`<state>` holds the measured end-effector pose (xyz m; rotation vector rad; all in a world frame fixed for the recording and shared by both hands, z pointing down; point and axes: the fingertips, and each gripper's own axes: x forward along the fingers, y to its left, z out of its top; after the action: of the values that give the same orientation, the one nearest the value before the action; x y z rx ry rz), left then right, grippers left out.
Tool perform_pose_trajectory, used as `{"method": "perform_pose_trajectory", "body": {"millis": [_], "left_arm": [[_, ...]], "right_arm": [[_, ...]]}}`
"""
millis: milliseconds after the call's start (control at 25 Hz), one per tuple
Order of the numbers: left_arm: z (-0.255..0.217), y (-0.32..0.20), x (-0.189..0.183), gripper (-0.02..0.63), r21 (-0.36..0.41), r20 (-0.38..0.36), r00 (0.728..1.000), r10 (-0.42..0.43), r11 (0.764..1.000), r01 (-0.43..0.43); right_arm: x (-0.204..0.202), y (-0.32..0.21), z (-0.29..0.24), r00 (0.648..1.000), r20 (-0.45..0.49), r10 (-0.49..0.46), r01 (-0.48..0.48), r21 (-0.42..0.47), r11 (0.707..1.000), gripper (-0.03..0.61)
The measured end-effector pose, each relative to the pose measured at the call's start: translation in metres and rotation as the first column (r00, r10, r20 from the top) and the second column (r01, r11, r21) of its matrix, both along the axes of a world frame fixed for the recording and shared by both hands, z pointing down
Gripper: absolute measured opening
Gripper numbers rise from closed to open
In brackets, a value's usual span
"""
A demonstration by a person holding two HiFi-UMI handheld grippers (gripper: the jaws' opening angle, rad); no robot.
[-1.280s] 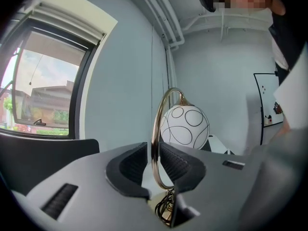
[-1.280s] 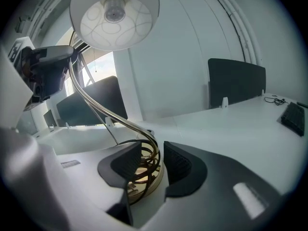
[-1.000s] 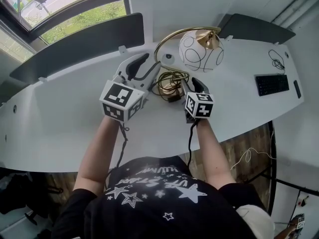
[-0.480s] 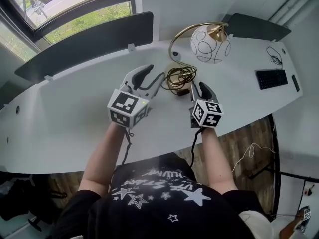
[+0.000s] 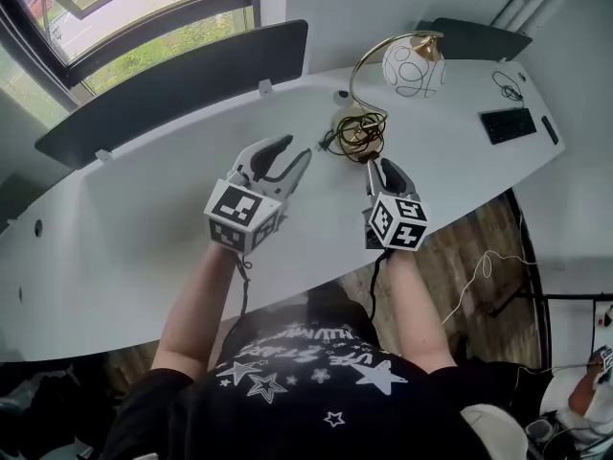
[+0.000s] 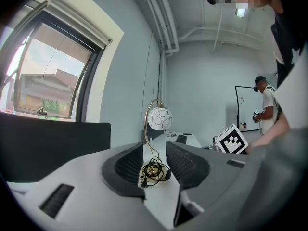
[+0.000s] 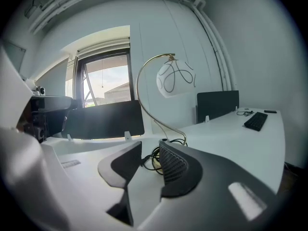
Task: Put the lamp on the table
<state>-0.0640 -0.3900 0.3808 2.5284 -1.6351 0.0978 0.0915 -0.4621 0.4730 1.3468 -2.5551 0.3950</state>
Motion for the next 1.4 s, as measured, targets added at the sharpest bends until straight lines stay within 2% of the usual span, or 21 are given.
{"method": "perform_pose_trajectory", "body": {"millis": [200, 400, 480, 560, 720, 920, 1160, 1400], "left_arm": [[0.002, 0.045, -0.035, 0.128, -0.005, -0.024, 1.000, 0.014, 1.000, -0.014], [0.004, 0.085, -0.063, 0.054, 0.005, -0.047, 0.997, 0.055, 0.999, -0.054], [0.006, 0.098, -0.070, 0.048, 0.003, -0.079, 0.993, 0.084, 0.996, -0.084], [0.007, 0.107, -0.072, 0.048, -0.003, -0.102, 0.988, 0.114, 0.993, -0.115], [0.011, 0.124, -0.069, 0.048, -0.006, -0.096, 0.984, 0.152, 0.988, -0.153], [0.015, 0.145, -0.051, 0.038, -0.024, -0.071, 0.979, 0.192, 0.981, -0.194], [0.000, 0.176, -0.036, 0.028, 0.018, -0.070, 0.979, 0.190, 0.982, -0.189], [-0.006, 0.228, -0.014, 0.014, 0.012, -0.058, 0.983, 0.176, 0.984, -0.176]], "right_arm": [[-0.022, 0.050, -0.006, 0.999, -0.002, 0.039, -0.039, 0.012, 0.999, 0.101], [-0.042, 0.108, -0.016, 0.996, 0.001, 0.085, -0.085, 0.040, 0.996, 0.081], [-0.043, 0.133, -0.015, 0.993, -0.005, 0.119, -0.119, 0.043, 0.992, 0.023], [-0.037, 0.157, -0.013, 0.988, -0.024, 0.154, -0.153, 0.038, 0.988, 0.015], [-0.027, 0.184, -0.012, 0.981, -0.061, 0.183, -0.181, 0.033, 0.983, 0.015], [-0.019, 0.203, -0.017, 0.978, -0.039, 0.206, -0.205, 0.035, 0.978, 0.014], [-0.035, 0.225, -0.021, 0.991, -0.007, 0.137, -0.137, 0.051, 0.989, 0.002], [-0.032, 0.279, -0.032, 0.996, 0.036, 0.077, -0.079, 0.055, 0.995, 0.002]]}}
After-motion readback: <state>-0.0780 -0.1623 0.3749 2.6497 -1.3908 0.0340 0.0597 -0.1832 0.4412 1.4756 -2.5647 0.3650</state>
